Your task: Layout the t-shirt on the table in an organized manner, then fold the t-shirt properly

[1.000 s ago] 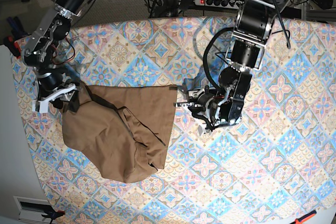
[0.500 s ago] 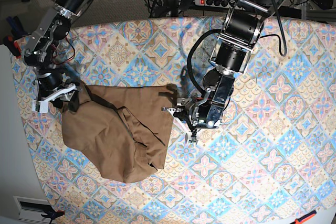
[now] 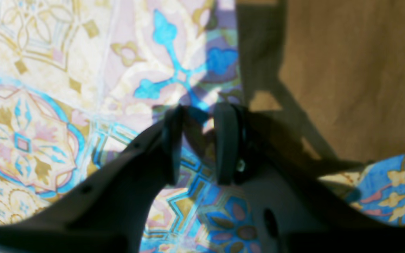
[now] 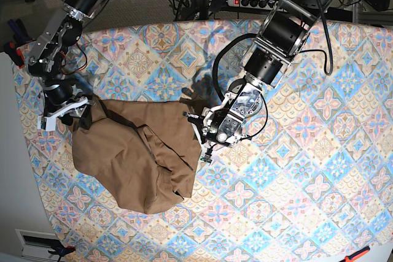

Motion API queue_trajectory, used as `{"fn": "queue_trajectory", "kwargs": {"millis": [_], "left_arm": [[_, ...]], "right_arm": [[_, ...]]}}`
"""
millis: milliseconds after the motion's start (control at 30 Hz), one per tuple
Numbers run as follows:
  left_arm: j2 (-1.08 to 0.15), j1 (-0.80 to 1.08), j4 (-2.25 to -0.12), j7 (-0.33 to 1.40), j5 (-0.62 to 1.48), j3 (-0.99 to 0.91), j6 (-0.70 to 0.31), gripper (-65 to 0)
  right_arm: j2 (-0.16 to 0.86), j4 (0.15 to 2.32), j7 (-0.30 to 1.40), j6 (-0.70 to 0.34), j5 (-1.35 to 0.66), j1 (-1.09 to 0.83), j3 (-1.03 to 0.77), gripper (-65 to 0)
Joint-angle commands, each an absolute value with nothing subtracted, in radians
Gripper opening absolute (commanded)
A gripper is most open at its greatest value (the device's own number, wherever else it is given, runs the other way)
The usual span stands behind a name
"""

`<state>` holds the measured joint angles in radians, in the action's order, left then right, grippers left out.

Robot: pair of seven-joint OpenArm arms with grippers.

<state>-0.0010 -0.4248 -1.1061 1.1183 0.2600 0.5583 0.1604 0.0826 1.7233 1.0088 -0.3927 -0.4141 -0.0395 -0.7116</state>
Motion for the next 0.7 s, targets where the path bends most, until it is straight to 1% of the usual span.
{"fn": "queue_trajectory", "kwargs": {"millis": [0,100,200,367,500,600,667], "left_arm": [[0.036,-0.378,-1.081,1.159,0.479,0.588,0.114,-50.9],[0.036,-0.36,-1.116,1.19,0.481,0.585,0.114,-50.9],[0.028,-0.341,-1.216,1.225,0.481,0.585,0.114,-51.0],[-0.025,-0.289,-1.457,1.291,0.481,0.581,0.114,-51.0],[-0.054,-0.225,-1.618,1.328,0.481,0.463,0.108,-51.0],[-0.054,-0.177,-1.684,1.326,0.481,0.357,0.105,-50.9],[-0.054,-0.16,-1.71,1.325,0.481,0.303,0.062,-50.8]], "right_arm": [[0.093,1.744,0.987,-0.395,-0.432,-0.027,-0.714,-30.4],[0.093,1.744,0.987,-0.395,-0.432,-0.027,-0.714,-30.4],[0.093,1.744,0.987,-0.395,-0.432,-0.027,-0.714,-30.4],[0.093,1.744,0.987,-0.395,-0.432,-0.027,-0.714,-30.4],[0.093,1.744,0.987,-0.395,-0.432,-0.027,-0.714,-30.4],[0.093,1.744,0.987,-0.395,-0.432,-0.027,-0.714,-30.4],[0.093,1.744,0.987,-0.395,-0.432,-0.027,-0.714,-30.4]]}}
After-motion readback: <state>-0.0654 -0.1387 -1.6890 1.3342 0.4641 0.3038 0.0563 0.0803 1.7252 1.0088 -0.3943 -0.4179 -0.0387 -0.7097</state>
